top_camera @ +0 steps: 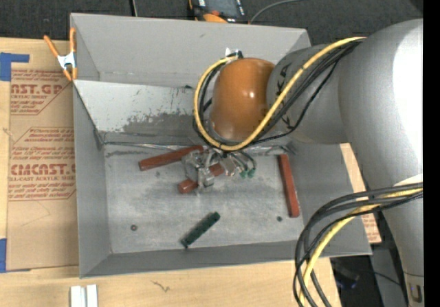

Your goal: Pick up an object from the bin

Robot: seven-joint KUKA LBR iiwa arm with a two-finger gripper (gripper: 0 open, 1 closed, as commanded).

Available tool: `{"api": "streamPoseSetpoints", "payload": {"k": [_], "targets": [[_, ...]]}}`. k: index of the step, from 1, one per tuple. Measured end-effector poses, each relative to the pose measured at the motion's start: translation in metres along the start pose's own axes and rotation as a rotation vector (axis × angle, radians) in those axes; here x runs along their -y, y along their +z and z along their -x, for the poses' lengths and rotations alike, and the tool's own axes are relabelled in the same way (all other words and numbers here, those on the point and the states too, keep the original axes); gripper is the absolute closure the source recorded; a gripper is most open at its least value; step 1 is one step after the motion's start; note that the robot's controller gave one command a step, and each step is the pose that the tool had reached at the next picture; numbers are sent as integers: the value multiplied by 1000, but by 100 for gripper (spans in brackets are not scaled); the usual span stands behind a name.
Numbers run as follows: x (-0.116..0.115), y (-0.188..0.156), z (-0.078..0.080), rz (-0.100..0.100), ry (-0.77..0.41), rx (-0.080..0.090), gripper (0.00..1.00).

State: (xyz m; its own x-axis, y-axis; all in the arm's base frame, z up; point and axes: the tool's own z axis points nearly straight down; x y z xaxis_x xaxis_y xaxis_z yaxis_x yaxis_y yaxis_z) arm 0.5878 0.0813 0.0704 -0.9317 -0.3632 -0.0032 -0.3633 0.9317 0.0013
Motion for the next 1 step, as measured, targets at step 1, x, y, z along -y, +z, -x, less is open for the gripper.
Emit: {"api": "streamPoseSetpoints", "payload": {"k": [1], "targets": [[22,-136,-7,-5,-33,8,100]]}}
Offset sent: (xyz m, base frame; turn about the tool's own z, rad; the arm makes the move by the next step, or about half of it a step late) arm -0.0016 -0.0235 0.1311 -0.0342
